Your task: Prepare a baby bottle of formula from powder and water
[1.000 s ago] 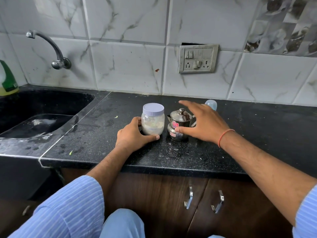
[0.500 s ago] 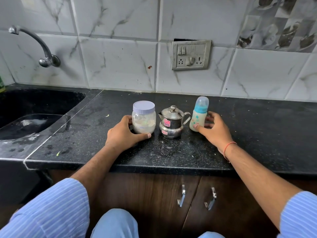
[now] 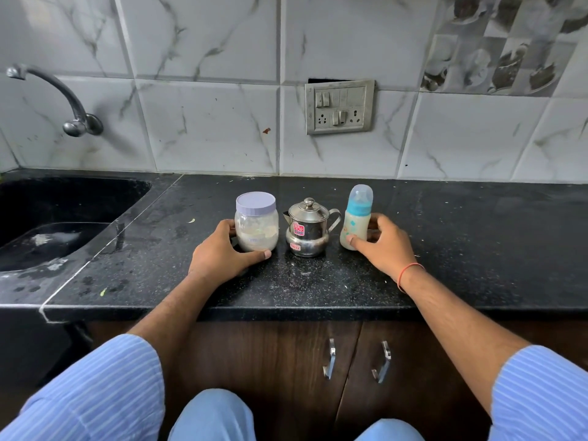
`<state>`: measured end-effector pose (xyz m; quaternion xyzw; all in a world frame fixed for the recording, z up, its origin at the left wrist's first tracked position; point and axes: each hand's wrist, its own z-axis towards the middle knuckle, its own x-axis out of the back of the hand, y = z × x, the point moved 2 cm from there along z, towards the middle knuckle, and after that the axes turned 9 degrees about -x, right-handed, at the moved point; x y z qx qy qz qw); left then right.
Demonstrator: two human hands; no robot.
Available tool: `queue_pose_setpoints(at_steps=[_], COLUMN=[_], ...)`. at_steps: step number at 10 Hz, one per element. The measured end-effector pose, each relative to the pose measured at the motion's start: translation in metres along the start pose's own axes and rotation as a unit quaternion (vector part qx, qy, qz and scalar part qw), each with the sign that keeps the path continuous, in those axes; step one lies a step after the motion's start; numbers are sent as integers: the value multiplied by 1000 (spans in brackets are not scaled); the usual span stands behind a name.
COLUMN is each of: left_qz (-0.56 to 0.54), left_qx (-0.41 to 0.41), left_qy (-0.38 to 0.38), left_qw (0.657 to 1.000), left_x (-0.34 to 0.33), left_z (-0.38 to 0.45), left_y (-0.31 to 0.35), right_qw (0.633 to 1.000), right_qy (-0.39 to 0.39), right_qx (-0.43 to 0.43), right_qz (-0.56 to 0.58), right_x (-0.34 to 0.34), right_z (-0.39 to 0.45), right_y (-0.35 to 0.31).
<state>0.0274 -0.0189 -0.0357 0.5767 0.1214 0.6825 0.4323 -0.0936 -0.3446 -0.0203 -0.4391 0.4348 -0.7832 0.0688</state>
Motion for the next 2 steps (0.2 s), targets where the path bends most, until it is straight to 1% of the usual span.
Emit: queue_pose_setpoints(at_steps=[1, 2], left_qz=[-2, -14], left_qx=[-5, -13], left_qy=[-1, 43], left_qw=[1000, 999], left_x=[2, 2], left_z=[-3, -4], left_y=[2, 5], right_qw=[1000, 999], right_qy=[-6, 26], right_qx=[20, 37], right_qz=[-13, -31], right_x=[-1, -3], right_z=[-9, -20], right_y=[-2, -8])
